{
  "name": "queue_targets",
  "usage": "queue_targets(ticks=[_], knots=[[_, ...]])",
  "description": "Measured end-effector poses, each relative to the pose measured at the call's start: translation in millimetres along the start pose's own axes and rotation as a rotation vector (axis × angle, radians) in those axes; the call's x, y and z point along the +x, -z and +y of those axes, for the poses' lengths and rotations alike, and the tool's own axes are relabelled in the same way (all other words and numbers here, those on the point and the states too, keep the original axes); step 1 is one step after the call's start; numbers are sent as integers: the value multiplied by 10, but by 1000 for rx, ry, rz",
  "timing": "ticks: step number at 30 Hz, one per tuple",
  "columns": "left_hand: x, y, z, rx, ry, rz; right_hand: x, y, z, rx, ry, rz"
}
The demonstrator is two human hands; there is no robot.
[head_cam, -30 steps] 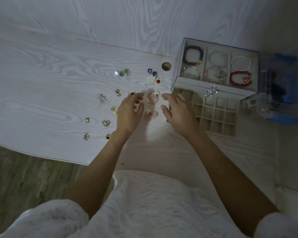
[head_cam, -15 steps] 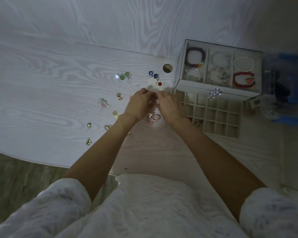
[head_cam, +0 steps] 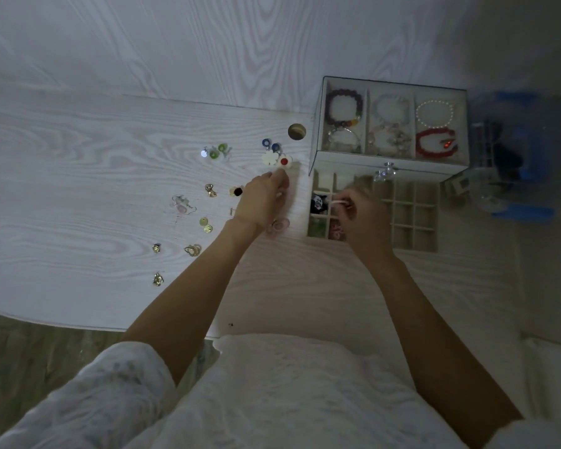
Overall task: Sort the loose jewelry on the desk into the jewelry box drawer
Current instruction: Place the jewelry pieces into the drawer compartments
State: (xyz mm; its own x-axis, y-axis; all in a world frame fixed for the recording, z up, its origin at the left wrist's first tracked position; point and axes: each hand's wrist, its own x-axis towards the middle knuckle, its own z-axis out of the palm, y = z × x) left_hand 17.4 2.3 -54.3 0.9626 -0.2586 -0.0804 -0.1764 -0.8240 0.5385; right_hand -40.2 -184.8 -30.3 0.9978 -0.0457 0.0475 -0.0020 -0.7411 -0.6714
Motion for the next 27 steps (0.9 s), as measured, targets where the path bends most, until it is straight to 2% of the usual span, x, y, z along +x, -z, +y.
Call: queue_targets(ticks=[5, 9, 15, 20, 27], knots=[[-128, 7, 346, -303, -65, 104, -42, 66, 135, 26, -59, -1], [-143, -91, 654, -394, -75, 110, -31, 48, 131, 36, -70, -18], [-85, -313, 725, -306, -90, 57, -69, 73, 225, -137, -85, -46], [-145, -378, 730, -192, -153, 43, -107, 99, 228, -132, -99, -68], [-150, -374, 674, 108, -262, 124, -142, 95, 222, -243, -27, -62]])
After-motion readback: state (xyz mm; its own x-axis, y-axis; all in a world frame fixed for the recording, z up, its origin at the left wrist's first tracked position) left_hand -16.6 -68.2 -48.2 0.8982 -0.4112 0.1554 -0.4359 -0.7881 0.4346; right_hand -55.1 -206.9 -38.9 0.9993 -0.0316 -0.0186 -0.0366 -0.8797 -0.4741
